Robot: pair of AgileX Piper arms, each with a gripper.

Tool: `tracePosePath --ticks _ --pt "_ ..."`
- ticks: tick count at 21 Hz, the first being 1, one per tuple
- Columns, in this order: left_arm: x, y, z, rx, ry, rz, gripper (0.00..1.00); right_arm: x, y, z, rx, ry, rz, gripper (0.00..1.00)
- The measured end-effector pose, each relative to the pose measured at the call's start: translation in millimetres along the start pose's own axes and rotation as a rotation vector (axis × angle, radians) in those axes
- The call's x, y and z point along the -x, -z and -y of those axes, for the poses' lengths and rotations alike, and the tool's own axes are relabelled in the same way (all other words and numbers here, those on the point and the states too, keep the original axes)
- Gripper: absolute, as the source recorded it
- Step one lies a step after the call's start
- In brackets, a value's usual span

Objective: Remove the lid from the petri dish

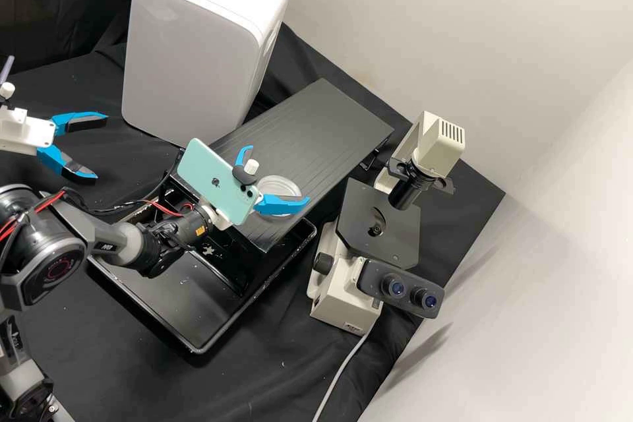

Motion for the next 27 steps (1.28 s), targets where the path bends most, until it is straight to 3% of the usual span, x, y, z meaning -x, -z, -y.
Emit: tracePosePath --ticks 11,18,24,27 --pt "-0.3 -1.0 0.6 0.0 0.003 0.005 1.0 0.0 0.1 -0.1 0.0 -0.001 -0.001 1.0" --pt "-0.3 -1.0 0.6 0.0 0.003 0.005 1.0 9.2 -11.5 0.8 0.003 -0.014 0.023 1.0" --pt "-0.3 -1.0 0.6 0.0 0.003 0.005 1.0 13.8 -26.7 16.4 0.004 0.037 0.073 1.0" --pt "-0.3 -1.0 0.6 0.0 0.003 0.005 1.0 13.6 -29.0 18.8 0.004 0.046 0.081 1.0"
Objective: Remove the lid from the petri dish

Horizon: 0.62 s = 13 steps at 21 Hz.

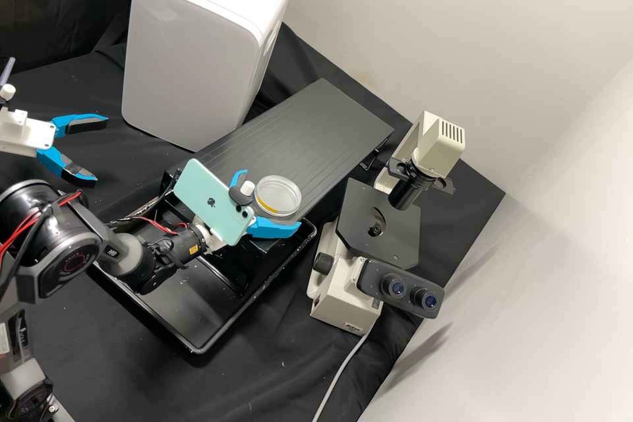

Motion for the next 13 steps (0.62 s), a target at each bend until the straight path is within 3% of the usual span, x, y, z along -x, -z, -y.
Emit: tracePosePath --ticks 10,13 --pt "0.0 0.0 0.0 0.0 0.0 0.0 1.0 -0.8 -1.0 1.0 0.0 -0.005 -0.004 1.0" --pt "0.0 0.0 0.0 0.0 0.0 0.0 1.0 -3.9 -1.2 -4.3 0.0 -0.025 -0.005 1.0"
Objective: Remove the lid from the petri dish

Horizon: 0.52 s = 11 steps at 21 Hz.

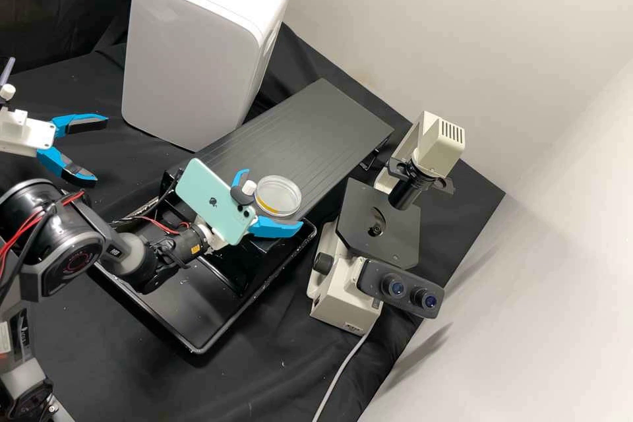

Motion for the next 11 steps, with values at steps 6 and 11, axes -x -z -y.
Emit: tracePosePath --ticks 6,11 --pt "-0.1 0.8 -0.1 -0.004 -0.002 -0.008 1.0 -6.9 4.7 -6.8 -0.002 -0.029 -0.019 1.0" --pt "0.0 2.1 -0.6 0.002 -0.008 -0.023 1.0 -14.4 4.8 -8.0 -0.001 -0.041 -0.016 1.0"
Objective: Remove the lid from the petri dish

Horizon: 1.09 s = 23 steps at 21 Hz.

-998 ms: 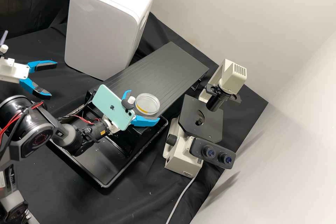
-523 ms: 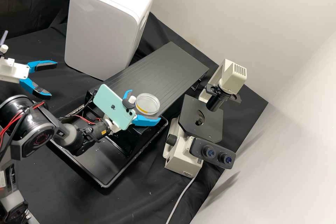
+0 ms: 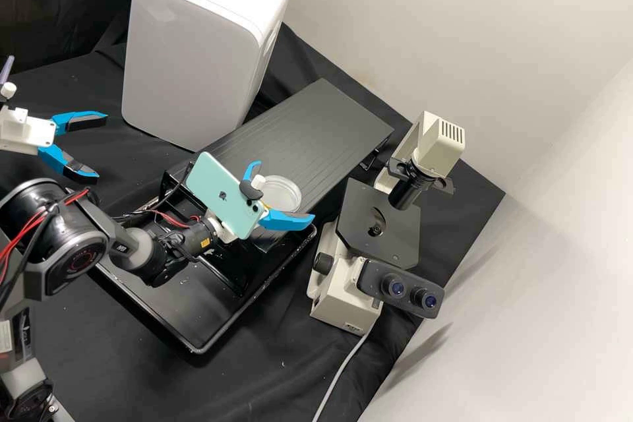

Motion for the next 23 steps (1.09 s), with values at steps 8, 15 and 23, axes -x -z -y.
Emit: tracePosePath --ticks 8,15,23 --pt "-0.7 2.1 2.0 0.002 0.005 -0.017 1.0 -1.2 -1.2 5.6 0.004 0.02 0.007 1.0" --pt "-1.1 2.2 1.6 -0.012 0.003 -0.018 1.0 -2.0 -4.0 8.6 0.006 0.029 0.016 0.0" --pt "-1.1 2.2 1.6 -0.028 0.004 -0.018 1.0 -2.0 -4.0 8.6 0.006 0.029 0.016 0.0"
